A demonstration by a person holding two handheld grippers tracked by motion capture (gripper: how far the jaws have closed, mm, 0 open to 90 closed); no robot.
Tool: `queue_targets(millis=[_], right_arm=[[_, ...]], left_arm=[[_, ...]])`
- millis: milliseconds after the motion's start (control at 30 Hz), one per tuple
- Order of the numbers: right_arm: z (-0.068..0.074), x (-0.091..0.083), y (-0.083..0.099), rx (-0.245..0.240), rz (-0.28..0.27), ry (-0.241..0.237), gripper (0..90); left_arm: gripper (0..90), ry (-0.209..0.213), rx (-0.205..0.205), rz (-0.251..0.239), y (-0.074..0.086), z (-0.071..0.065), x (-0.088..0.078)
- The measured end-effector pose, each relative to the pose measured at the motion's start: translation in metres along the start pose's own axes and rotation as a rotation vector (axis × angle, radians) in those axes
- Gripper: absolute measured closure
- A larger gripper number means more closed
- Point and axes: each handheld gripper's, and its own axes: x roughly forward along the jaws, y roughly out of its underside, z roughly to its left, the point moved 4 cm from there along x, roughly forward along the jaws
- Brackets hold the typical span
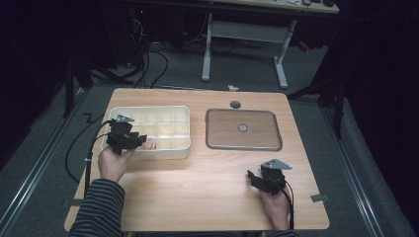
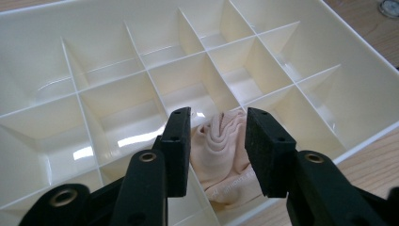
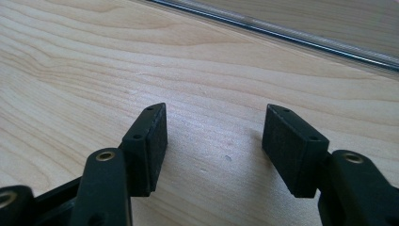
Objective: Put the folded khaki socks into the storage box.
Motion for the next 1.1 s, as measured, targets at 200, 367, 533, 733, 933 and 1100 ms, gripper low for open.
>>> queue_targets(millis=[200, 367, 533, 733, 933, 1100], right_arm=[[0.000, 0.000, 0.000, -0.001, 0.000, 0.000, 40.9], [0.000, 0.000, 0.000, 0.000, 0.000, 0.000, 40.8], [0.000, 0.000, 0.000, -0.001, -0.001, -0.001, 40.8], [0.000, 0.000, 0.000, -0.002, -0.001, 0.000, 40.8], [0.000, 0.000, 0.000, -0.001, -0.001, 0.000, 40.8], [0.000, 0.000, 0.000, -0.002, -0.001, -0.001, 40.8]], left_arm=[[58.6, 0.005, -0.020, -0.028, 0.003, 0.003, -0.010], [55.4, 0.011, -0.035, -0.044, 0.007, 0.004, -0.017], [52.9, 0.014, -0.046, -0.056, 0.011, 0.006, -0.023], [49.7, -0.007, -0.043, -0.083, 0.011, 0.004, -0.035], [47.5, -0.008, -0.043, -0.101, 0.012, 0.003, -0.042], [47.4, 0.010, -0.033, -0.104, 0.014, -0.001, -0.043]])
